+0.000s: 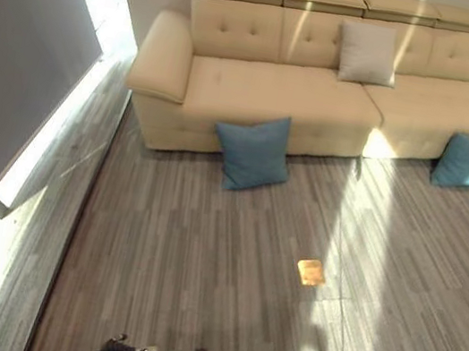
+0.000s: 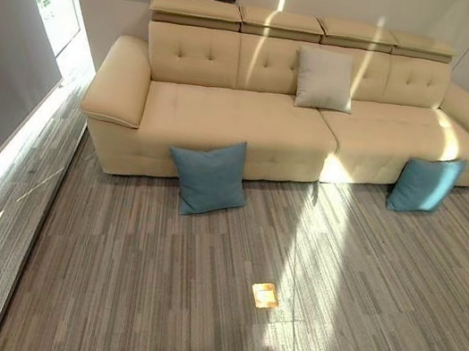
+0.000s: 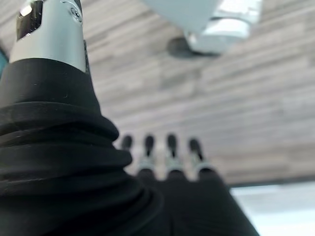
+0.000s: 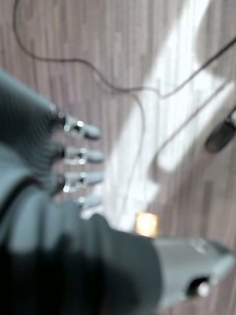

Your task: Pick up all the scattered cushions and arrange them neatly on the sofa.

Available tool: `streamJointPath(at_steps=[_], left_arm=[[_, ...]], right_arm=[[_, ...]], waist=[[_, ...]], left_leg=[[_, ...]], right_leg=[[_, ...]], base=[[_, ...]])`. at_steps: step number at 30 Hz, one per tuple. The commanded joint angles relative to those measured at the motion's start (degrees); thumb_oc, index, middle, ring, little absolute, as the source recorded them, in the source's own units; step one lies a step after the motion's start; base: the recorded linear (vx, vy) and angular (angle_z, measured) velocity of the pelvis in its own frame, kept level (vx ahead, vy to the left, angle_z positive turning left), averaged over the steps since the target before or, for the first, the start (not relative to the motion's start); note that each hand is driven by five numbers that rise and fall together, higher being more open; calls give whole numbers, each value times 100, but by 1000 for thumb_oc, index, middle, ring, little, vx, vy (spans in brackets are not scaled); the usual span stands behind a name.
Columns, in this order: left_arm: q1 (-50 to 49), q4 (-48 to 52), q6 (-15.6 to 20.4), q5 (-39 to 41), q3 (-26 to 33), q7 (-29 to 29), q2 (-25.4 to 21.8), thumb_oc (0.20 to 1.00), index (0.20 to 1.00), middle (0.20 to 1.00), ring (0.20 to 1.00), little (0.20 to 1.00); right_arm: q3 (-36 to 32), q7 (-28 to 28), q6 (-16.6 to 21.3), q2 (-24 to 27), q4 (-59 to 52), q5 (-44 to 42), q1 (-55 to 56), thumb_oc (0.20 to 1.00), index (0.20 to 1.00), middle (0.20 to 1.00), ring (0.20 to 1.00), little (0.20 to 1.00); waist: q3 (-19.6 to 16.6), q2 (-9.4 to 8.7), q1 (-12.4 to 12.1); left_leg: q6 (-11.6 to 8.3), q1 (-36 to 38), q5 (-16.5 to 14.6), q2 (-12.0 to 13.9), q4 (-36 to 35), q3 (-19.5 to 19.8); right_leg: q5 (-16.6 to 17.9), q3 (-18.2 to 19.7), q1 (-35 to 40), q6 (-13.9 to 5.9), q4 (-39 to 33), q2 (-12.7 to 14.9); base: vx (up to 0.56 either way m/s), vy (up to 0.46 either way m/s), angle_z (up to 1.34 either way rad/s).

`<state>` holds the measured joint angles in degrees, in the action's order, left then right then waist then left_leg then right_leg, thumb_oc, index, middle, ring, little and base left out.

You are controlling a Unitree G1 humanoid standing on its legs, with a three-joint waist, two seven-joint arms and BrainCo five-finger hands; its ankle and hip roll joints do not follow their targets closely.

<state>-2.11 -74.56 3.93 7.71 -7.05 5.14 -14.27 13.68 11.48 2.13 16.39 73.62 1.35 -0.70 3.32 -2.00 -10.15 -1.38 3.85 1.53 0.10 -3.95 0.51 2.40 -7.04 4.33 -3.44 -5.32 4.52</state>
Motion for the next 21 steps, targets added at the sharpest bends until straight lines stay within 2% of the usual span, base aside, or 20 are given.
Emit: streamJointPath(at_steps=[1,4,10,12,14,16,17,18,19,21], left_arm=[[329,-270,86,5,33,-20,2,1000,1000,1000,1000,1000],[332,-257,75,-29,9,-22,-37,1000,1000,1000,1000,1000],[410,-222,68,1,36,-3,-122,1000,1000,1000,1000,1000],[440,-262,76,52,102,2,-166,1000,1000,1000,1000,1000],[447,-292,103,112,147,20,-194,1000,1000,1000,1000,1000],[501,-276,117,152,123,26,-231,1000,1000,1000,1000,1000],[566,-259,140,74,44,51,-248,1000,1000,1000,1000,1000],[562,-253,158,63,35,50,-249,1000,1000,1000,1000,1000],[665,-194,178,114,-30,75,-268,1000,1000,1000,1000,1000],[793,-56,222,239,-82,83,-301,1000,1000,1000,1000,1000]], right_arm=[[218,84,-9,188,-9,69,-385,1000,1000,1000,1000,1000],[197,80,-13,174,-79,58,-404,1000,1000,1000,1000,1000],[251,90,-6,118,-205,3,-499,1000,1000,1000,1000,1000],[436,102,-5,81,-246,93,-636,1000,1000,1000,1000,1000],[504,123,6,74,-297,99,-695,1000,1000,1000,1000,1000],[530,127,4,104,-344,101,-720,1000,1000,1000,1000,1000],[530,141,40,107,-333,35,-709,1000,1000,1000,1000,1000],[527,145,52,104,-324,7,-690,1000,1000,1000,1000,1000],[513,208,108,113,-359,-82,-741,1000,1000,1000,1000,1000],[571,261,188,163,-423,-203,-859,1000,1000,1000,1000,1000]], waist=[[271,-109,-118],[311,-137,-109],[539,-88,-116],[565,-240,-297],[570,-289,-290],[601,-320,-202],[537,-387,-106],[495,-403,-87],[489,-430,-44],[652,-505,-73]], left_leg=[[218,-425,-586,-300,774,728],[295,-486,-682,-361,936,749],[467,-509,-838,-430,1218,837],[433,-329,-950,-429,1089,784],[407,-198,-969,-383,972,822],[342,-32,-1001,-302,864,990],[239,62,-1041,-207,779,1157],[165,127,-1055,-114,723,1182],[-73,-66,-806,104,994,1177],[-199,-688,-467,208,1890,1119]], right_leg=[[-288,-421,-118,-433,622,295],[-332,-420,-269,-454,936,363],[-317,-393,-908,-525,2121,448],[-16,-907,-943,-484,1403,590],[163,-947,-1158,-495,1114,463],[176,-841,-1283,-497,961,325],[102,-715,-1238,-415,879,172],[68,-766,-1192,-379,860,122],[-4,-947,-1090,-290,801,98],[-42,-1079,-911,-186,649,77]], base=[[-45,102,3],[-22,119,-6],[13,101,-30],[229,-86,-41],[235,-86,-52],[313,-103,-8],[380,-166,75],[471,-250,116],[288,-221,154],[166,-209,145]])
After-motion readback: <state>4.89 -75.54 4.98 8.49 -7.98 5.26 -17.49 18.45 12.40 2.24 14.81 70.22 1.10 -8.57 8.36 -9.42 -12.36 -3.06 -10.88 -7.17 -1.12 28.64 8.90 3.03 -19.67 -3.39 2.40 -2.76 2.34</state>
